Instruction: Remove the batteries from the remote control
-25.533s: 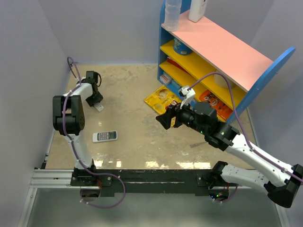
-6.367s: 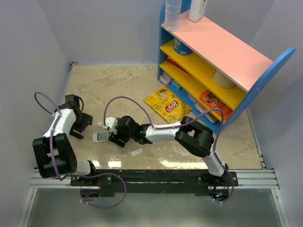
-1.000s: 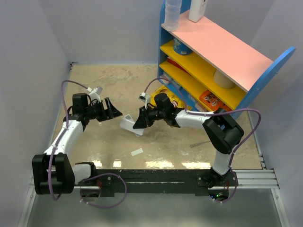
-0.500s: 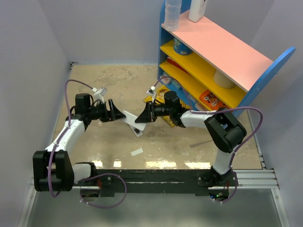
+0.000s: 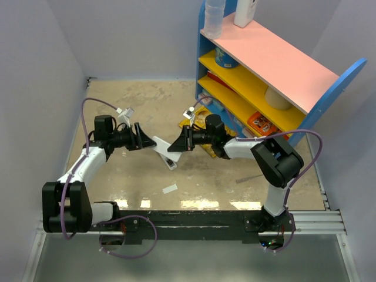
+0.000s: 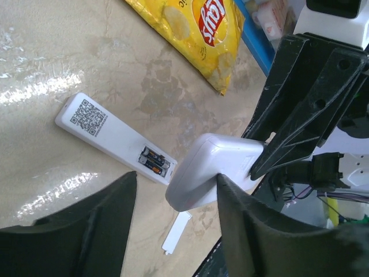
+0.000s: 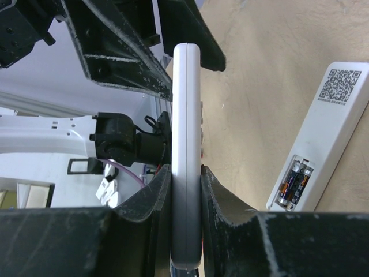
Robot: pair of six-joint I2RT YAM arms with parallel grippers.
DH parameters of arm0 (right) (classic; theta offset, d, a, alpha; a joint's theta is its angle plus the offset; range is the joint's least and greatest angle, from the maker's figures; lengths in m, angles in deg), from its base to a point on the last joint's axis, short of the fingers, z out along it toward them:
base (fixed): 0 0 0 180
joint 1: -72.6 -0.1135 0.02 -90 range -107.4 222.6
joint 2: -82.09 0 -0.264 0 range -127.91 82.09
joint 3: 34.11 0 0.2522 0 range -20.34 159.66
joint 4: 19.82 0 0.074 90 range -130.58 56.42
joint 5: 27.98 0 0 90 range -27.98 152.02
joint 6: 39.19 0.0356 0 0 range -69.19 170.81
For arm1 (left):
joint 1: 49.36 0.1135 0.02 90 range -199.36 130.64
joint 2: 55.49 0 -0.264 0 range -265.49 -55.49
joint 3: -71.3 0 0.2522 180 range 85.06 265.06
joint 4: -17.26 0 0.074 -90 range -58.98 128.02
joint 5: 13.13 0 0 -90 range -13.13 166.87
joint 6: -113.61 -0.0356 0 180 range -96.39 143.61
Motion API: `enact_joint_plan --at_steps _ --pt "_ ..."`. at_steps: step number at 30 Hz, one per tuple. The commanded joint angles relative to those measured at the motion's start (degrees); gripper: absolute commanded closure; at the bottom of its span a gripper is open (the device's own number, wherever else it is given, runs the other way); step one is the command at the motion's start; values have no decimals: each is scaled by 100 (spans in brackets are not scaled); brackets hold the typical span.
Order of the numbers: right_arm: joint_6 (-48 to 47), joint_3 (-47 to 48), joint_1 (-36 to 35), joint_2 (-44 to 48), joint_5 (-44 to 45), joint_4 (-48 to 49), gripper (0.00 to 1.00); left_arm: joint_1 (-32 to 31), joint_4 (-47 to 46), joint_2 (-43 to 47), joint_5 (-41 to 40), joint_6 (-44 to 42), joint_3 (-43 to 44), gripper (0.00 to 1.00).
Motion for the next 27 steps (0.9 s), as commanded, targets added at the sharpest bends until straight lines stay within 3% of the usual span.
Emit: enact_joint_plan --at_steps 1,2,5,9,16,27 --pt "299 -56 -10 24 -352 842 100 -168 -288 -129 110 6 22 52" --pt "352 -100 -10 15 -352 913 100 -159 -279 -182 137 6 40 63" --pt "361 -162 -1 24 -352 948 100 -168 -262 -243 163 15 75 78" --pt "405 -250 43 7 -352 1027 100 -168 -227 -252 155 23 101 90" --pt "396 -408 183 -28 -300 992 100 -159 -130 -305 -267 173 251 99" --pt "-95 -505 412 209 7 202 100 -71 -15 -498 -469 340 444 100"
